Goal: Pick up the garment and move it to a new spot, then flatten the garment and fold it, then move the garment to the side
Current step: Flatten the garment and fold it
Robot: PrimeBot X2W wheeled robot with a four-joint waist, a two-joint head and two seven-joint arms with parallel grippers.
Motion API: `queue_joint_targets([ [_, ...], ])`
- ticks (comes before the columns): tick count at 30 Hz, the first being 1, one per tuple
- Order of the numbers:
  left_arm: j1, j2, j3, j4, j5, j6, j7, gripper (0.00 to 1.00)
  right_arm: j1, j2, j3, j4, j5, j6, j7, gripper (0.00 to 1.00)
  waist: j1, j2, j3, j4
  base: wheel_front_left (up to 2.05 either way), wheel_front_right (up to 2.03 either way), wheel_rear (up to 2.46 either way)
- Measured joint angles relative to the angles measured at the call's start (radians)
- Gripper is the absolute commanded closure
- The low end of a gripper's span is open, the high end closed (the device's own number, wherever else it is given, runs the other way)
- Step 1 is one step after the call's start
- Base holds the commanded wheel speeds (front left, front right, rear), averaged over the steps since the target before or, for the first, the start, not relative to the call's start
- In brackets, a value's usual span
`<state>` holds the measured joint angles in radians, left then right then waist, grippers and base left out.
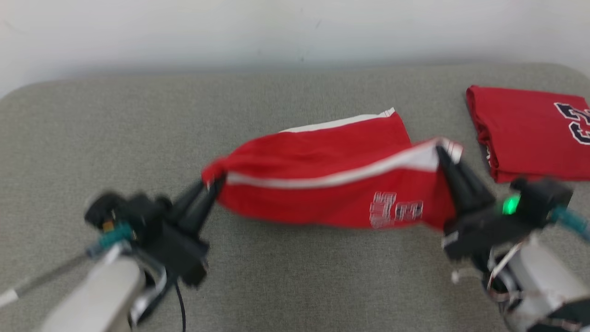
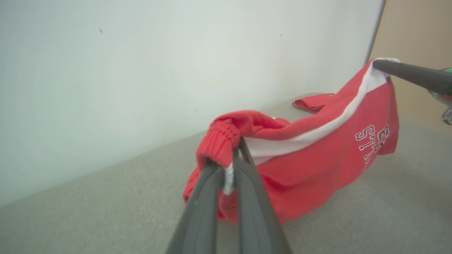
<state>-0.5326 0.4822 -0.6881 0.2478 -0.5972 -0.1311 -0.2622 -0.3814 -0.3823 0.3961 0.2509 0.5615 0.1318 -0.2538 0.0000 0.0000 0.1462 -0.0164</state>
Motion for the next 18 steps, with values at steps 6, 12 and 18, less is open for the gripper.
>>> queue_joint_targets([
  [6,-0.385,0.08,-0.078,-0.009,-0.105,0.0,0.067,1.0,-0.307,0.001,-0.035,0.04,0.062,0.0,0.055,1.0,0.0001,0.0001,0.08,-0.006,0.0,0.0,0.0],
  [12,-0.813,0.105,-0.132,0.043,-0.221,0.0,0.137,1.0,-0.71,0.018,-0.07,0.132,0.081,0.0,0.143,1.0,0.0003,0.0002,0.208,-0.009,0.0,0.0,0.0],
  [18,-1.167,0.1,-0.173,0.161,-0.299,0.0,0.167,1.0,-1.097,0.065,-0.108,0.276,0.087,0.0,0.202,1.0,0.0004,0.0002,0.348,-0.015,0.0,0.0,0.0],
])
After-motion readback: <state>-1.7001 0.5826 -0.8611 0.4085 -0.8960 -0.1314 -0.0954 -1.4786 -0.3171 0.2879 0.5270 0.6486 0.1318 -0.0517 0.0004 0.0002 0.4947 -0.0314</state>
